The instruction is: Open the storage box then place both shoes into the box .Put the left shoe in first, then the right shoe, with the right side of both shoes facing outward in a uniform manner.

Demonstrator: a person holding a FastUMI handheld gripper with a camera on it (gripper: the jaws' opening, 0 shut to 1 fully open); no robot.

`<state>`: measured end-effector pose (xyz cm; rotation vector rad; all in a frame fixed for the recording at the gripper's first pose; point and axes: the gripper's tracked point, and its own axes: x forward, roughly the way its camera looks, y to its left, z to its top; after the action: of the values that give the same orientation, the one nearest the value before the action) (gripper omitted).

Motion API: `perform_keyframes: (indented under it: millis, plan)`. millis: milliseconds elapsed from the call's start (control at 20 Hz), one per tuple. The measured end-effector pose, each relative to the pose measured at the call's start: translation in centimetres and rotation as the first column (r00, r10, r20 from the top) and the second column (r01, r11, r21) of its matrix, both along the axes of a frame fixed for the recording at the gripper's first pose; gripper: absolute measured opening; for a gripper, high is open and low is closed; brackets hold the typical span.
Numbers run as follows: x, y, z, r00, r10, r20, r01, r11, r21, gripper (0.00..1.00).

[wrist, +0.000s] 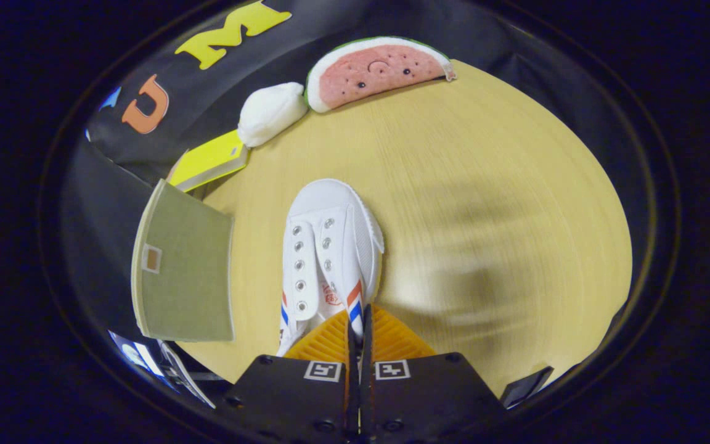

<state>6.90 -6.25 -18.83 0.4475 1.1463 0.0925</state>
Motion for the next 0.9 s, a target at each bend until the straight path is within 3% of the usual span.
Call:
perform_keyframes:
  millis: [250, 550, 700, 900]
  plan:
    - [-0.5, 4.0, 8.2, 0.991, -0.006, 0.134, 0.004, 1.0, 0.015, 0.06]
    - [-0.7, 13.3, 15.9, 0.974, 0.054, 0.218, -0.067, 0.996, 0.05, 0.06]
    - [0.0, 18.8, 17.8, 0.971, 0.065, 0.232, -0.086, 0.993, 0.083, 0.06]
    - [1.9, 25.2, 16.6, 0.975, 0.055, 0.216, -0.076, 0.993, 0.093, 0.06]
